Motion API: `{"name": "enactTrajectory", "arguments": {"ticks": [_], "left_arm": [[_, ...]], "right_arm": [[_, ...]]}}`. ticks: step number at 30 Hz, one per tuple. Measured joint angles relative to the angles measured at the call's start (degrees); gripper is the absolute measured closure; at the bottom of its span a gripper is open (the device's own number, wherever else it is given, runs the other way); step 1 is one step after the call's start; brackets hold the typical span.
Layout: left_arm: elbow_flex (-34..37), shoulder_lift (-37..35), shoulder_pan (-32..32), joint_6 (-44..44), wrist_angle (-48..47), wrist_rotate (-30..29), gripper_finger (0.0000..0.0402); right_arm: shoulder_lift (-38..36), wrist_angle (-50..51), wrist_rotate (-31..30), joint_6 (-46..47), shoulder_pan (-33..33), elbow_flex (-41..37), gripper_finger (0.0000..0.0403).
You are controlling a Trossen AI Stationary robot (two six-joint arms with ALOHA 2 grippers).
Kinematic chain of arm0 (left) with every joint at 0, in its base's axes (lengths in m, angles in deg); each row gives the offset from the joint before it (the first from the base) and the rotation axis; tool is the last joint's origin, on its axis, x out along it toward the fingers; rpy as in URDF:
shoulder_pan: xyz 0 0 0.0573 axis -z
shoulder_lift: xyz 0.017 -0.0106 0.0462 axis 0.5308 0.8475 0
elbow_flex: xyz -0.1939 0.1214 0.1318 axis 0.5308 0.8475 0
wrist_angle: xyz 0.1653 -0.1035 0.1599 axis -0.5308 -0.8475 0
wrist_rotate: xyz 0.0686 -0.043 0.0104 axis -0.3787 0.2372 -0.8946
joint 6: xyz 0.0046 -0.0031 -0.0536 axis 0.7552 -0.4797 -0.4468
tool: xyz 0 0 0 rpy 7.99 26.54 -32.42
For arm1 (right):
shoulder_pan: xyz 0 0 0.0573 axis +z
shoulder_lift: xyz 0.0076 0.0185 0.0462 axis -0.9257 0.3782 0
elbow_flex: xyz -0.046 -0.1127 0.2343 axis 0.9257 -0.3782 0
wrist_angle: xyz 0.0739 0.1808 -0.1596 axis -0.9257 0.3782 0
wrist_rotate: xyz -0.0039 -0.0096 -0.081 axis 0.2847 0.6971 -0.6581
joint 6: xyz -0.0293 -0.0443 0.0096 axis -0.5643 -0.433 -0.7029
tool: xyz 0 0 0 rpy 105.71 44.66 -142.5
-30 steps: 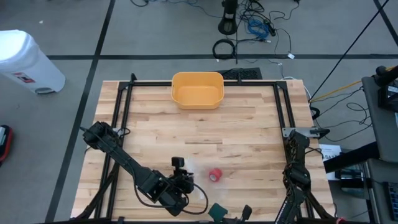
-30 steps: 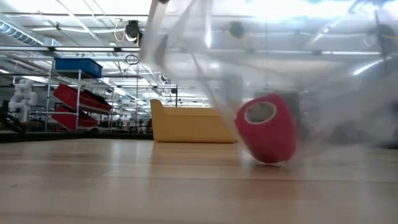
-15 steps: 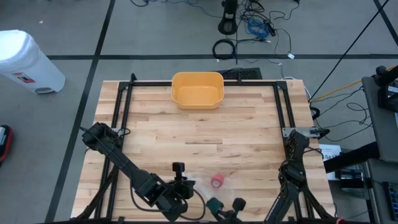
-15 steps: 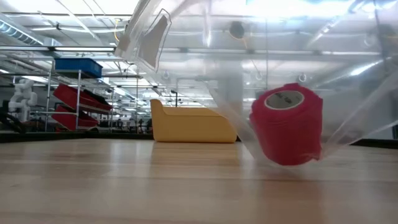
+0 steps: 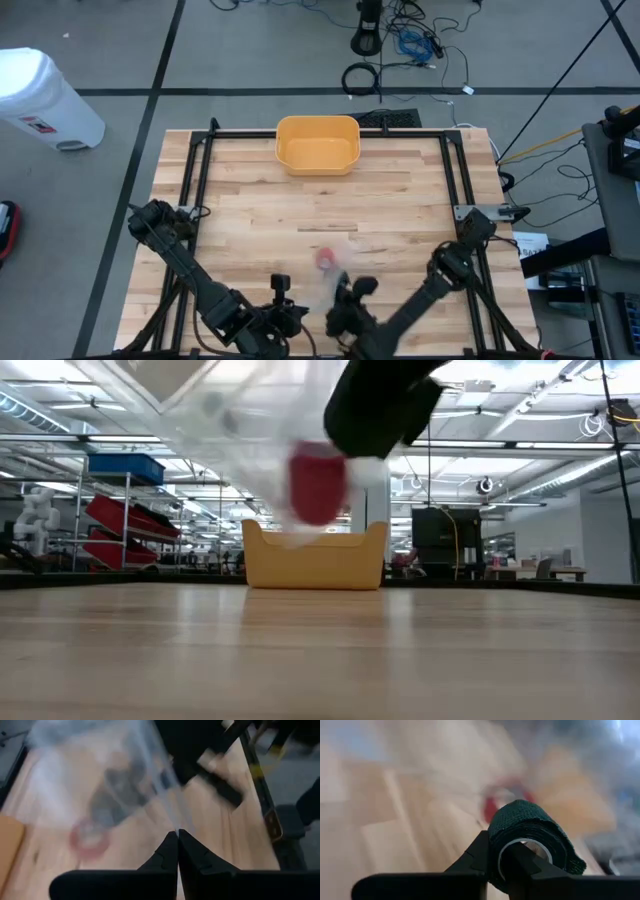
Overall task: Roll bandage
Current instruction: Put the rolled green bandage into the transparent zip bag
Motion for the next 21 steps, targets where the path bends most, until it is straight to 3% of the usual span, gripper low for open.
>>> {"name": "enactTrajectory", "arguments": {"ticks": [6,10,15,21], "left_arm": [[2.31,-0.03,-1.85,-6.53,-4.23,-2.93,0.04],[3.76,-0.02,-4.47,-8.07,-5.96,-4.29,0.04],[5.19,-0.04,-7.39,-7.03,-2.46,-3.03,0.04],[7.75,0.0,-10.84,-5.68,2.27,7.31,0.04]], "right_arm": [[-0.04,-1.03,8.8,3.91,-1.54,0.0,0.0376],[-0.02,-4.22,8.56,6.4,1.34,0.0,0.0376],[-0.02,-7.2,-0.39,11.96,5.79,-0.02,0.0376],[-0.02,-8.83,-17.51,16.19,9.25,-0.02,0.0376]]}}
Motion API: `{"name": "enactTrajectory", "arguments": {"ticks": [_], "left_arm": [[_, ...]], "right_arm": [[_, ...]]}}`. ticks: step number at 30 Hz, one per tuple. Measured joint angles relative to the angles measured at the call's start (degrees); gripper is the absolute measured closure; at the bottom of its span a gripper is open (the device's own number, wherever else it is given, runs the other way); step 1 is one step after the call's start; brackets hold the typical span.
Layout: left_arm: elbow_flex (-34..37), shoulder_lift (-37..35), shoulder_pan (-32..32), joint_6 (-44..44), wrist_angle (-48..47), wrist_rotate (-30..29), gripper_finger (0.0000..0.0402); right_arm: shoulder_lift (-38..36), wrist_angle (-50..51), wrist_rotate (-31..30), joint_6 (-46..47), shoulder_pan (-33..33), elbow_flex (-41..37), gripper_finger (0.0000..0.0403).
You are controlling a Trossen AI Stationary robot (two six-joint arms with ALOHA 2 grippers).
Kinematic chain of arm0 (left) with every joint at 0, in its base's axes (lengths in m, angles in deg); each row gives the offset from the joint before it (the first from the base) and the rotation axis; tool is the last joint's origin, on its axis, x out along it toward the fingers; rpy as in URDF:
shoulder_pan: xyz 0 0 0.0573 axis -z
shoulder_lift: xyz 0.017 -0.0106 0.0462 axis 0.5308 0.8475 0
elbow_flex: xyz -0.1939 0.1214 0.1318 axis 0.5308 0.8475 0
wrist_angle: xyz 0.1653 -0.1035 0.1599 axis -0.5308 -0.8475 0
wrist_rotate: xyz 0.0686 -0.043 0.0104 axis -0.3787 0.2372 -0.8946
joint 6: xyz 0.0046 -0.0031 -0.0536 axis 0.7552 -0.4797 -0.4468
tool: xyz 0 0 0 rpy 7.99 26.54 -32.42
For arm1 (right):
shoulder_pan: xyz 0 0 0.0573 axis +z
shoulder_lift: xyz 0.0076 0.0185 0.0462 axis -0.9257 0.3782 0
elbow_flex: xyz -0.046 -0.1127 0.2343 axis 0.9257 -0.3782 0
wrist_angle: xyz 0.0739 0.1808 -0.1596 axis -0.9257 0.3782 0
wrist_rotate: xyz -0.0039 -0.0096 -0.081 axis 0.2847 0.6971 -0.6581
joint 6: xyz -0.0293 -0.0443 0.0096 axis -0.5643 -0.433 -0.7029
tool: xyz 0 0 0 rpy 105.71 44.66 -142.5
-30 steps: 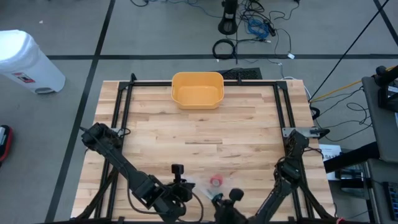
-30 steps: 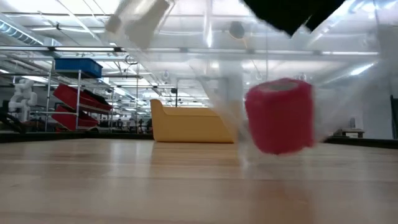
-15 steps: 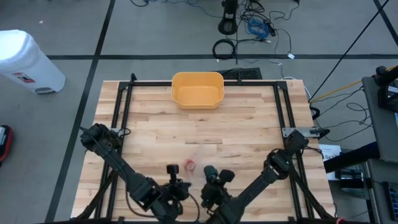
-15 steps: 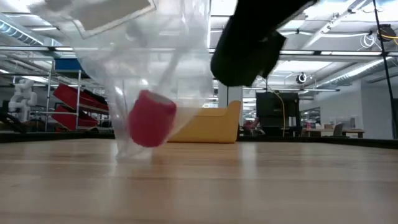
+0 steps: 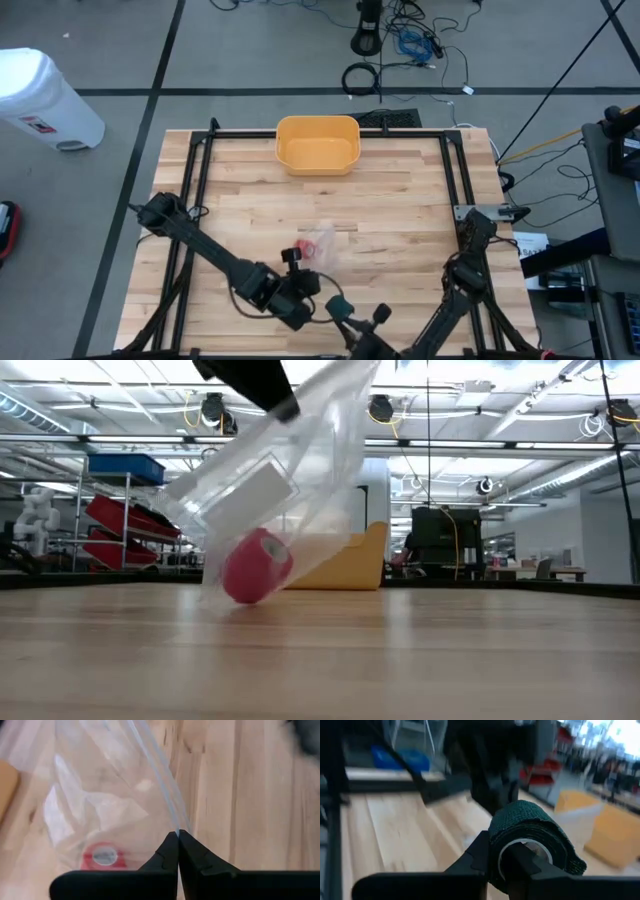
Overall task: Roll bandage
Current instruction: Put the rolled green bandage into the transparent zip bag
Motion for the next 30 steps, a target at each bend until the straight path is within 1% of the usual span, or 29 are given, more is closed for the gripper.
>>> {"name": "enactTrajectory", "arguments": {"ticks": [2,4,10,13,17,19,26,30], "left_arm": [[0.06,0.0,-0.42,-0.04,0.47,0.68,0.04],[0.06,0.0,-0.41,0.01,1.28,0.77,0.0396],[0.06,0.0,-0.79,1.25,2.51,0.93,0.0386],[0.06,0.0,-0.99,1.3,2.68,0.9,0.0385],[0.06,0.0,-1.01,1.57,2.67,0.86,0.0384],[0.06,0.0,-1.01,1.58,2.45,0.86,0.0384],[0.08,0.02,-0.97,2.61,0.29,0.81,0.0383],[0.02,0.02,-0.97,2.63,-0.34,0.67,0.0384]], "right_arm": [[0.0,-0.09,-3.81,0.35,0.37,0.0,0.0376],[0.0,-0.05,-5.83,-0.08,-0.07,0.0,0.0376],[0.0,-0.01,-6.46,-2.98,-3.54,0.0,0.0376],[0.0,-0.05,-4.29,-4.57,-5.42,0.0,0.0376],[0.0,0.01,1.46,-5.7,-7.42,0.0,0.0376],[0.13,0.09,3.34,-5.87,-7.96,0.0,0.0376],[0.37,0.61,7.5,-5.57,-8.0,0.0,0.0376],[0.44,2.52,7.98,-3.97,-7.57,0.0,0.0376]]}}
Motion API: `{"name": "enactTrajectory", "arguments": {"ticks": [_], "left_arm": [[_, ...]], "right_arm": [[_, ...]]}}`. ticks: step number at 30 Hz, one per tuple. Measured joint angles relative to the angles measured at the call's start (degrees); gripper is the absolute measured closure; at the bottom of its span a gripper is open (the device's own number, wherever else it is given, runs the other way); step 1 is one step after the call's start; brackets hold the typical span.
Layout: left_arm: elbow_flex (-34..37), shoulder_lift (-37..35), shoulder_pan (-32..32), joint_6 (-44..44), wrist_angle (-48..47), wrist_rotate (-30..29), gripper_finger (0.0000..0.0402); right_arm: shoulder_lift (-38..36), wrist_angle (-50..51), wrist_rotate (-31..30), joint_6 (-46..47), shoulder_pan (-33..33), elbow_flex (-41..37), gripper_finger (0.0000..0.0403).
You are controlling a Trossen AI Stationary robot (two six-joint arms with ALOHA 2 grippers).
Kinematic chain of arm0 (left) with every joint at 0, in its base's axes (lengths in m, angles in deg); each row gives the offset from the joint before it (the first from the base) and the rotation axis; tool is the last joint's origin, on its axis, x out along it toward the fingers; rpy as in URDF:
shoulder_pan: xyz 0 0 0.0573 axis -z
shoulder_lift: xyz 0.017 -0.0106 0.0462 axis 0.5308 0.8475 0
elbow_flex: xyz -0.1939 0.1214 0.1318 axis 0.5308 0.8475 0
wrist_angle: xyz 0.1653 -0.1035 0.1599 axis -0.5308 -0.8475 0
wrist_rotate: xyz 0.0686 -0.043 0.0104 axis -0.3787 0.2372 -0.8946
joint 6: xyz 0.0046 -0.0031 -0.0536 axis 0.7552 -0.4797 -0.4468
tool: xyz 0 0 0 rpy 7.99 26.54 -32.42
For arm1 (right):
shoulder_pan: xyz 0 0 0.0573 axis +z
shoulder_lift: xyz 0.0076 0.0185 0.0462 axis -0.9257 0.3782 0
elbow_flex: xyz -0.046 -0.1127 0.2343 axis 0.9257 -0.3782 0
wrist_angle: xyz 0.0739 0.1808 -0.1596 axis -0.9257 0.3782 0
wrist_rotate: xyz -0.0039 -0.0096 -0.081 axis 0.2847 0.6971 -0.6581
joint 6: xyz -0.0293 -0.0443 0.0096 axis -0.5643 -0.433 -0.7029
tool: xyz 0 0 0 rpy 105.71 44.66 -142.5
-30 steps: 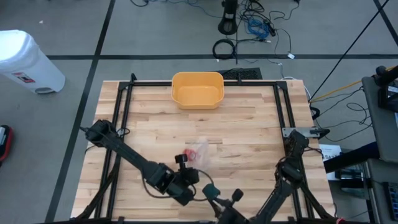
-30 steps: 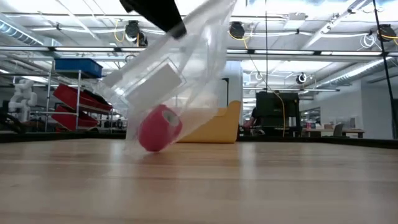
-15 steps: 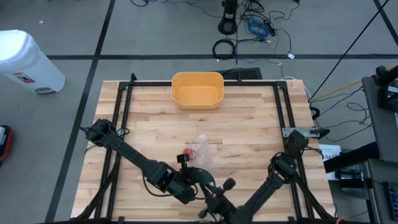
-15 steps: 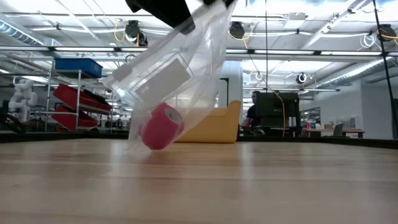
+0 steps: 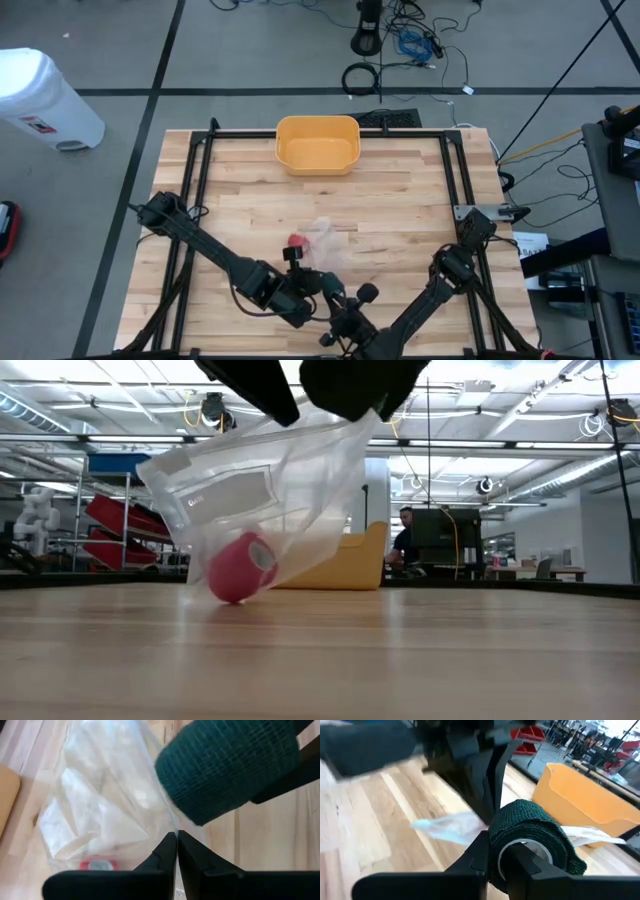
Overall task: Roll bandage
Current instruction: Put the rolled green bandage into the transparent zip bag
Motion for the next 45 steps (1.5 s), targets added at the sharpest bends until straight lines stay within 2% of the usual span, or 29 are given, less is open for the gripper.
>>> {"name": "enactTrajectory", "arguments": {"ticks": [16,32,40,42,45], "left_arm": [[-2.97,-0.44,1.88,0.09,-1.93,-1.97,0.0384],[-2.97,-0.72,2.25,2.99,0.26,-4.79,0.0385],[-2.84,-0.72,2.56,3.23,-0.26,-4.42,0.0385],[-3.34,-0.71,2.94,4.24,-0.34,-4.86,0.0385],[-4.67,-0.71,3.3,5.03,-0.5,-5.99,0.0385]], "right_arm": [[0.0,2.52,4.05,2.45,-0.68,-0.02,0.0376],[0.0,1.89,4.5,2.51,-1.86,-0.04,0.0376],[-0.02,0.82,-2.13,2.8,-1.36,-0.04,0.0376],[-0.02,0.81,-1.29,2.87,-1.44,-0.04,0.0376],[-0.07,0.71,3.6,2.84,-2.36,-0.04,0.0376]]}}
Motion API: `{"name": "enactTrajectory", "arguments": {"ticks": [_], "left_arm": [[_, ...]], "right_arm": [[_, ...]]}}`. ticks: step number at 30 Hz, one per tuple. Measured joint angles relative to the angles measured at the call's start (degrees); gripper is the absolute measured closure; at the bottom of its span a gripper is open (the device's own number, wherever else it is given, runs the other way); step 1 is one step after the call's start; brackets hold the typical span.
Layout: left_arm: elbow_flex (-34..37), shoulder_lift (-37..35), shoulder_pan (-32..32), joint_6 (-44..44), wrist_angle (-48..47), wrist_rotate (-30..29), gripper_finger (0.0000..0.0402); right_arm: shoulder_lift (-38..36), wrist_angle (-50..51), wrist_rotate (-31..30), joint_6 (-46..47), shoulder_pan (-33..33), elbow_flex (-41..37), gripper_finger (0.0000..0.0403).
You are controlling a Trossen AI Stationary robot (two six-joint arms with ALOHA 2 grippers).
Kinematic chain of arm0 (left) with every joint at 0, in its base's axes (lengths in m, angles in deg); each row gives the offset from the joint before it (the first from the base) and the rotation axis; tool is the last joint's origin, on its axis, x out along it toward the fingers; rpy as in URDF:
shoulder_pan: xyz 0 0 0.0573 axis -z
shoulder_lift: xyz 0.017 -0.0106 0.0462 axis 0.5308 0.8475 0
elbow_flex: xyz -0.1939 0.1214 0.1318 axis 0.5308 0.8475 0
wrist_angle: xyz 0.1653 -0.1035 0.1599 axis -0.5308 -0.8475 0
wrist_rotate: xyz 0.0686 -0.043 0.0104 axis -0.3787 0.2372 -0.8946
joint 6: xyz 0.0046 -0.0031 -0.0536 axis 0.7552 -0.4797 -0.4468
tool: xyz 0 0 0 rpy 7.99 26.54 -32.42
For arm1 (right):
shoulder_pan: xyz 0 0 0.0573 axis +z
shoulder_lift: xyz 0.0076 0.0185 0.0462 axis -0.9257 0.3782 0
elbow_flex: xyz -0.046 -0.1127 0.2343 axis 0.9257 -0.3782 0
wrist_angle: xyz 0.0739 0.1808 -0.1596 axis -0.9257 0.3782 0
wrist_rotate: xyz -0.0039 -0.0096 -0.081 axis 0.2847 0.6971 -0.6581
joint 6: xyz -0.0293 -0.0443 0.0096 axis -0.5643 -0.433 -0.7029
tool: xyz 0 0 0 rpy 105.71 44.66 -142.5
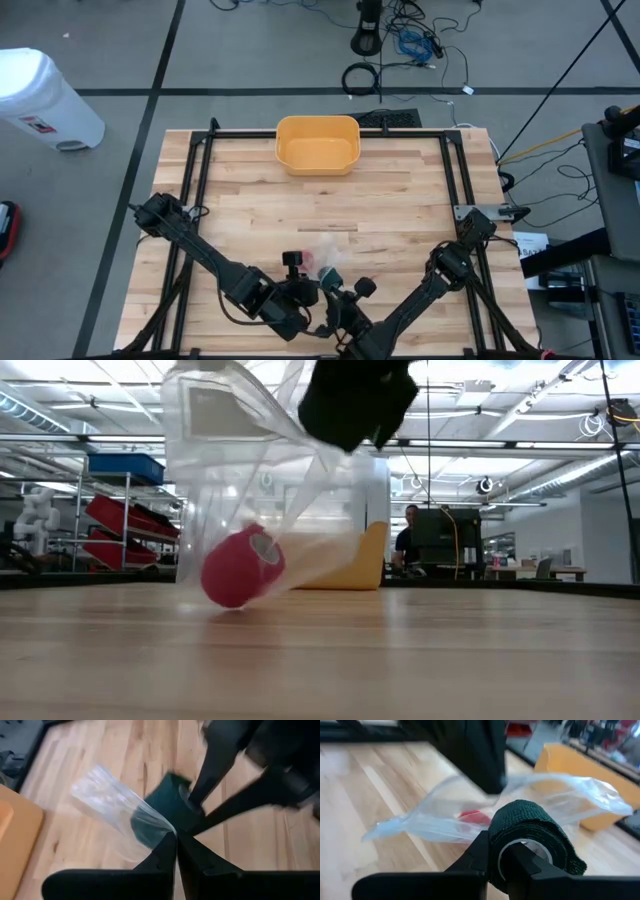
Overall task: Roll bandage
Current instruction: Put the rolled green bandage into the transparent zip bag
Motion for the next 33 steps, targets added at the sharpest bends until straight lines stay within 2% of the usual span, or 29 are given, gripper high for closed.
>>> {"name": "enactTrajectory", "arguments": {"ticks": [3,8,16,25,28,33], "left_arm": [[-1.19,0.01,0.55,0.0,-1.32,-1.78,0.0385],[-1.8,0.0,1.32,-0.41,-3.97,-4.51,0.0385],[-1.54,0.01,1.38,-0.59,-3.81,-4.07,0.0385],[-1.54,0.01,1.47,-0.55,-3.72,-4.07,0.0385],[-1.53,0.01,1.5,-0.13,-4.04,-4.69,0.0385],[-1.84,0.05,1.76,-0.09,-4.14,-9.23,0.0385]], "right_arm": [[-0.01,-0.01,2.52,-0.2,-0.46,0.0,0.0376],[-0.04,-0.59,2.32,-0.31,0.15,0.0,0.0376],[-0.07,-3.67,-7.41,-0.37,2.03,0.0,0.0376],[-0.4,-5.01,-10.22,-0.35,2.19,0.0,0.0376],[-0.46,-4.98,-8.34,-0.36,1.31,0.0,0.0376],[-0.59,-5.06,3.81,-0.77,-0.51,0.02,0.0376]]}}
